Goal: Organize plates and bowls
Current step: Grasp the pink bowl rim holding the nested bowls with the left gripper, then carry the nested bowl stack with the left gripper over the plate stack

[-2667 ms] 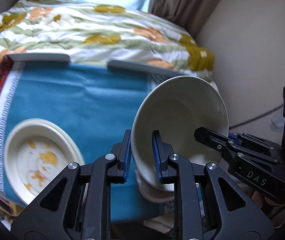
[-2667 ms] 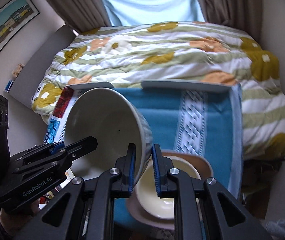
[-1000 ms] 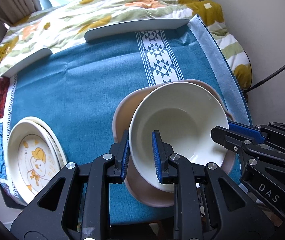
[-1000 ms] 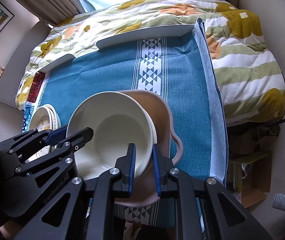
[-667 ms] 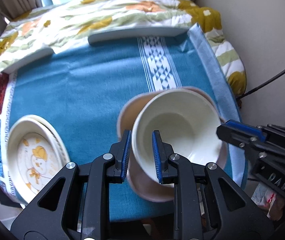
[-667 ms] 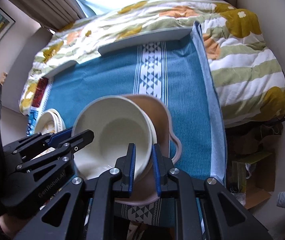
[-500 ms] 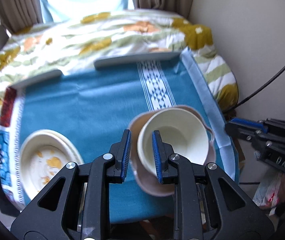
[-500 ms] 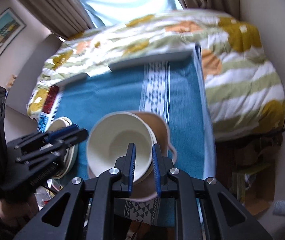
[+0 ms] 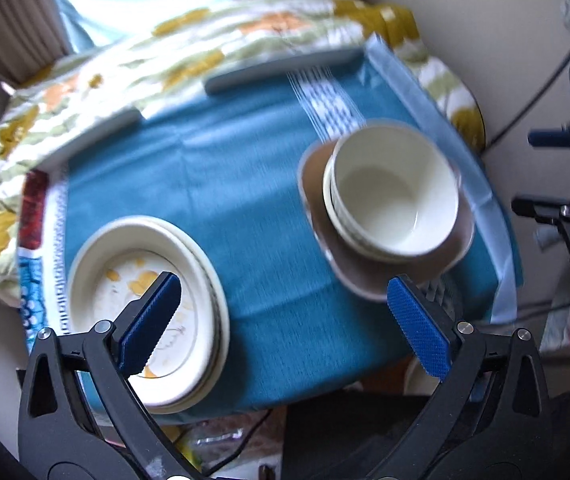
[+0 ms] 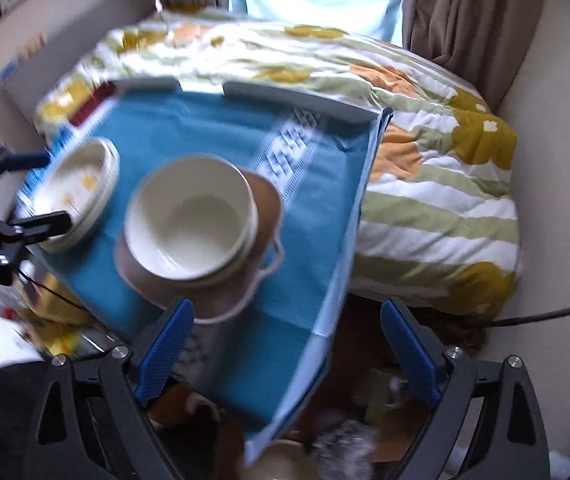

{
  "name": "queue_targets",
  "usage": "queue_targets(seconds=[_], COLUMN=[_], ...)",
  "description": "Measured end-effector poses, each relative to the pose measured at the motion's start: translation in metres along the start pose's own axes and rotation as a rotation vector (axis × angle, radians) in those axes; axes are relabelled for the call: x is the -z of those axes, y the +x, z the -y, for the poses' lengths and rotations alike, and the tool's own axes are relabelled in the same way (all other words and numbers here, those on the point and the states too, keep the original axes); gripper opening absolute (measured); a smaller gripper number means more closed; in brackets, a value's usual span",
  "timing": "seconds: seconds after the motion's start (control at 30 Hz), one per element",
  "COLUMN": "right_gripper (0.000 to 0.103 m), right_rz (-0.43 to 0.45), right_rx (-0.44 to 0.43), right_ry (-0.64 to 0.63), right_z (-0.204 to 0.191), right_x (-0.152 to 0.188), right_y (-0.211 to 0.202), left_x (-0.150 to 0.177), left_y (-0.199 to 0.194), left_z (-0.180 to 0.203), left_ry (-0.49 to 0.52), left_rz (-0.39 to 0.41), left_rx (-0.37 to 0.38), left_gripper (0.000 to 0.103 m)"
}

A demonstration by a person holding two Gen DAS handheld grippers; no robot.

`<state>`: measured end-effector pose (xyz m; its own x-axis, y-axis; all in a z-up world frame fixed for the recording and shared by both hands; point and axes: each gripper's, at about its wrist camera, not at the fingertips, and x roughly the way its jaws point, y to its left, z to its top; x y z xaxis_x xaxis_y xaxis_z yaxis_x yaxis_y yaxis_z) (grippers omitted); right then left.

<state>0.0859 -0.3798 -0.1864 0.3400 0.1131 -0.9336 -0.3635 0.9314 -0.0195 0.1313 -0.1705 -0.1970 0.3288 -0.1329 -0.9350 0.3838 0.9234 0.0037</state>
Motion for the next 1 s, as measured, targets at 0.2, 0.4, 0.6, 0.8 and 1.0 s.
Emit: queue_targets(seconds=[0.2,0.4,0.6,0.8,1.0], right_gripper=[0.093,0.088,0.058,0.034,0.016], right_rz=[-0.125,-0.225,-0.256,-0.195,-0.139], right_rx=[-0.034,-0.052,-0.112,-0.142,-0.17], right_ry=[-0.01,-0.036,-0.05,-0.033,-0.064], right_z=[-0.001,-0.008,-0.015,-0.014,-0.028], right_x=[-0.01,-0.015,-0.012,-0.008,-0.003], right_y=[0.042,0.079,0.102,0.114,0.116], left_x=[-0.009,-0.017,-0.018,-0.016,-0.014], left_y=[0.041,0.075,0.095,0.114,0.115], left_z=[-0.004,0.007,0.015,0.023,0.038], left_ry=[-0.007,0.053,0.055,0.044,0.086], left_rz=[-0.111,-0.199,-0.211,-0.211,-0.151], left_rx=[0.064,0.093,0.17,0.212,0.188], left_gripper=[0.1,0.077,0.054,0.036,0.014])
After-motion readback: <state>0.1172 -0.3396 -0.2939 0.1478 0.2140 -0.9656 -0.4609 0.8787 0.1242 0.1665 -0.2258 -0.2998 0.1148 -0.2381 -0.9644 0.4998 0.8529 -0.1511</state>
